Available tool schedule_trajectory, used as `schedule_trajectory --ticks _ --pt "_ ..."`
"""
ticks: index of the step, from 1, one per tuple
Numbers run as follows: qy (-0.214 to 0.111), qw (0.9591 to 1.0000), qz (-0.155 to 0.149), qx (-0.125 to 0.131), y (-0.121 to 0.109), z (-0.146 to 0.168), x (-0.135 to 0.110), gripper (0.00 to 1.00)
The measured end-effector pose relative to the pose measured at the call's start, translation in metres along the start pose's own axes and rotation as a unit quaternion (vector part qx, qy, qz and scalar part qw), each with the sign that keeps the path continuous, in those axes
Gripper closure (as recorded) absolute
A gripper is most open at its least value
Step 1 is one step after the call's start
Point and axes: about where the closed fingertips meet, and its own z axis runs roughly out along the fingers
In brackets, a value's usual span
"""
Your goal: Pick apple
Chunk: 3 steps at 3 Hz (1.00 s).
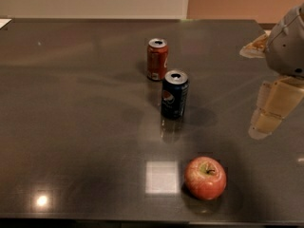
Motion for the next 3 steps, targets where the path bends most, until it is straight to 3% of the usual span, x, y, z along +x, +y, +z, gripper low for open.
schedule_trajectory --ticks 1,3 --pt "-0.032 0.9986 -0.035 -0.023 0.018 0.007 -0.016 0.0" --pt "-0.081 0.9881 -0.117 -0.058 0.062 0.011 -0.042 0.0"
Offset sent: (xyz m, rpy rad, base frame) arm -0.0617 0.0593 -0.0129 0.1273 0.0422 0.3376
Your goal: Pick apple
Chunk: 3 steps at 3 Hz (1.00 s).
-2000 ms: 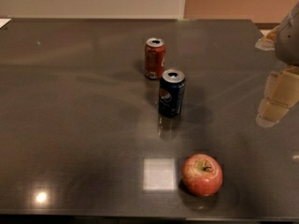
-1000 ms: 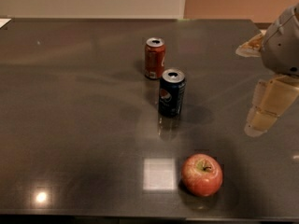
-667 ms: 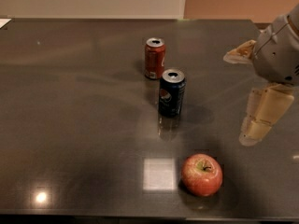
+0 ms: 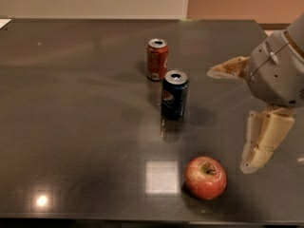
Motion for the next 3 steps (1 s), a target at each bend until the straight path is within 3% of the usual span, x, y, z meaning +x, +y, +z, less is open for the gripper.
schedule_trajectory --ticks 2,3 --pt "-0.019 0.9974 -0.06 -0.033 0.037 0.025 -0.013 0.0" --pt "-0.008 0.9963 -0.075 -0.042 0.046 0.048 -0.009 0.0"
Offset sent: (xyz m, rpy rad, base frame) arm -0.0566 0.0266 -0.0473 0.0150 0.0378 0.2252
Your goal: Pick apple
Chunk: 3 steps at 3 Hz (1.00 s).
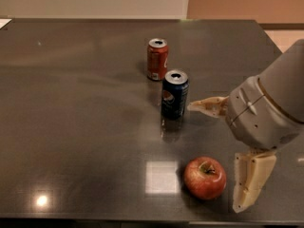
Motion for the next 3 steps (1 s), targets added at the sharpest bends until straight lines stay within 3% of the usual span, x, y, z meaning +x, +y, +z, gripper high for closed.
schedule_trajectory --ticks 3 --pt "0.045 0.9986 -0.011 -0.025 0.016 0.041 0.025 0.0"
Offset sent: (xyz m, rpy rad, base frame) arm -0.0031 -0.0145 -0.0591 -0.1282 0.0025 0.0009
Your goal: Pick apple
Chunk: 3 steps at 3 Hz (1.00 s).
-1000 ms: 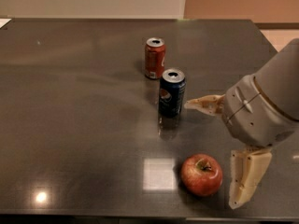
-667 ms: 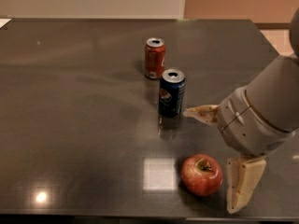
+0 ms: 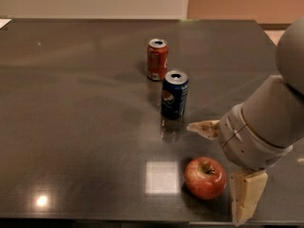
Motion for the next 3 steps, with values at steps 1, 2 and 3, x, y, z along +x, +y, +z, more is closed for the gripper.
schedule_trajectory --ticks 1,2,3 --pt "0.002 1.0 -0.003 -0.009 0.005 0.008 0.0 0.0" --pt "0.003 0.9999 -0.004 -0.015 0.008 0.015 -0.001 0.0" --pt "0.005 0.9998 0.0 -0.017 0.009 0.02 -0.001 0.18"
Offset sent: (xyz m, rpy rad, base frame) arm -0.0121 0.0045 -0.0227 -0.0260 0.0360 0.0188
